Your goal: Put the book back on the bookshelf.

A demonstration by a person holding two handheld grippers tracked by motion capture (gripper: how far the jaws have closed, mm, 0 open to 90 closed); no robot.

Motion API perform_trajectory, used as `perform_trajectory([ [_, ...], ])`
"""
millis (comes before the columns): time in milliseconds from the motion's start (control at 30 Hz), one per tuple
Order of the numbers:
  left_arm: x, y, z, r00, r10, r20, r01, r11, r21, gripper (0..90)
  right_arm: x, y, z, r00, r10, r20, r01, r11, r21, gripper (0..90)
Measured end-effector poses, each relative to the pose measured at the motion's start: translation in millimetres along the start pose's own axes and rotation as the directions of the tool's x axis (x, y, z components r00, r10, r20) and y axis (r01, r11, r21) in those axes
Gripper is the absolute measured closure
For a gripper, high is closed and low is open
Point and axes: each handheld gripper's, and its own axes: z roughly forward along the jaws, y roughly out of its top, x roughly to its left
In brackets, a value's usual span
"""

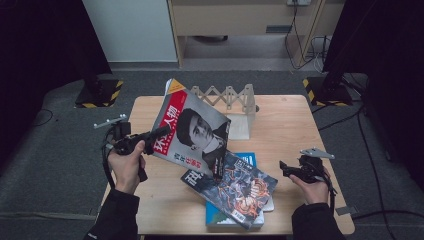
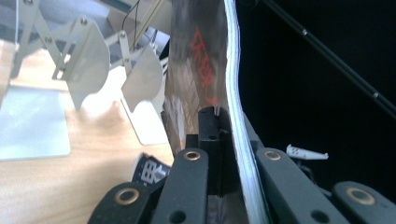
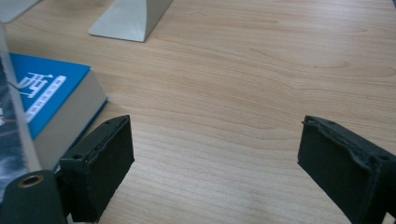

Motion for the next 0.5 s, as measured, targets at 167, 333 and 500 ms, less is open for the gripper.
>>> perform_trajectory([
  [167, -3.1, 16.5, -12.6, 0.9998, 0.019, -0.011, -0.019, 0.9991, -0.038, 85.6, -4.2, -4.0, 7.9, 0.9993, -0.024, 0.028, 0.022, 0.999, 0.041, 8.9],
  [333, -4.7, 32.9, -27.1, 0.9975, 0.046, -0.053, -0.050, 0.9965, -0.067, 85.7, -6.4, -7.4, 12.0, 0.9982, -0.041, 0.044, 0.038, 0.997, 0.068, 8.0],
  [500, -5.5, 45.6, -40.7, 0.9938, 0.064, -0.092, -0.072, 0.9934, -0.089, 85.6, -7.3, -9.1, 14.7, 0.9980, -0.043, 0.045, 0.039, 0.995, 0.089, 7.5],
])
